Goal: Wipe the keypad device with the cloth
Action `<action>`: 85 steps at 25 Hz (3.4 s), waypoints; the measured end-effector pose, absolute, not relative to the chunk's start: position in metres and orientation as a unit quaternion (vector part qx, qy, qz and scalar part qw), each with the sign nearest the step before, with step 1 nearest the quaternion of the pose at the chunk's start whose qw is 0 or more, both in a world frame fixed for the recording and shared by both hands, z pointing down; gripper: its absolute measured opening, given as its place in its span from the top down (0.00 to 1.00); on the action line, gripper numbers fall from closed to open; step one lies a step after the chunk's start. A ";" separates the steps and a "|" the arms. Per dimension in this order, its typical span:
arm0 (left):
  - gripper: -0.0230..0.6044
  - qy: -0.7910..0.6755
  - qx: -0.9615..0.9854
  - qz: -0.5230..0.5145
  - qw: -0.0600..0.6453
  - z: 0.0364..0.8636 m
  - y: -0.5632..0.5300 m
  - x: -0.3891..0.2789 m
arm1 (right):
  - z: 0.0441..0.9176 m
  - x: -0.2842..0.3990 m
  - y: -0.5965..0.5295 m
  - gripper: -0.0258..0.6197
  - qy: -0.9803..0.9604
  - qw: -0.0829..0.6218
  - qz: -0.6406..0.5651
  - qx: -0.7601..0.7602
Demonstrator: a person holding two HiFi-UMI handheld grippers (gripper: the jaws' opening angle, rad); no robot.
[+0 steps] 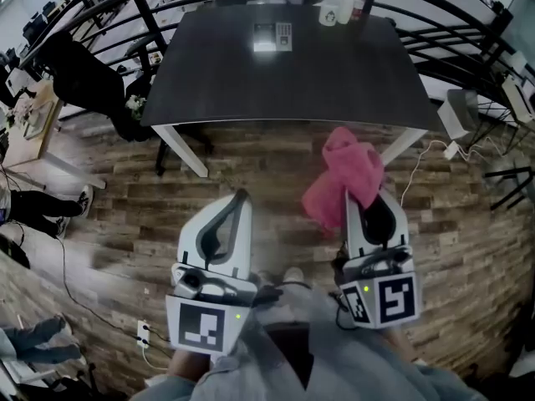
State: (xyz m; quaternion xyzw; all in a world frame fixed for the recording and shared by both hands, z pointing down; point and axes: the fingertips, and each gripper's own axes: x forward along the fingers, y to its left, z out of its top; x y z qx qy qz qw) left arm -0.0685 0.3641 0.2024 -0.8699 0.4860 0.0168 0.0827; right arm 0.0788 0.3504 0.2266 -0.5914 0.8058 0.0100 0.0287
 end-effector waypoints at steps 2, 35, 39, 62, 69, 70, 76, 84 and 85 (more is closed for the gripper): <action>0.96 0.487 -0.869 0.017 0.083 0.202 0.364 -0.067 | 0.227 0.081 0.350 0.85 0.806 0.031 0.007 -0.591; 0.96 0.521 -0.849 0.014 0.086 0.204 0.376 -0.015 | 0.237 0.147 0.352 0.85 0.818 0.044 -0.001 -0.574; 0.96 0.524 -0.847 0.011 0.084 0.207 0.371 -0.017 | 0.242 0.153 0.349 0.85 0.814 0.043 -0.006 -0.579; 0.96 0.501 -0.862 0.021 0.072 0.216 0.247 -0.030 | 0.253 0.132 0.237 0.85 0.804 0.026 -0.010 -0.594; 0.96 0.493 -0.867 0.022 0.066 0.213 0.193 -0.043 | 0.248 0.116 0.187 0.85 0.801 0.016 -0.009 -0.599; 0.96 0.492 -0.868 0.023 0.064 0.213 0.185 -0.045 | 0.247 0.113 0.180 0.85 0.800 0.014 -0.007 -0.600; 0.96 0.487 -0.870 0.029 0.063 0.210 0.141 -0.057 | 0.242 0.100 0.140 0.85 0.797 0.008 0.001 -0.604; 0.96 0.480 -0.875 0.030 0.062 0.216 0.089 -0.073 | 0.243 0.089 0.091 0.85 0.786 0.006 0.006 -0.618; 0.96 0.478 -0.876 0.029 0.063 0.217 0.084 -0.074 | 0.244 0.088 0.086 0.85 0.784 0.006 0.007 -0.620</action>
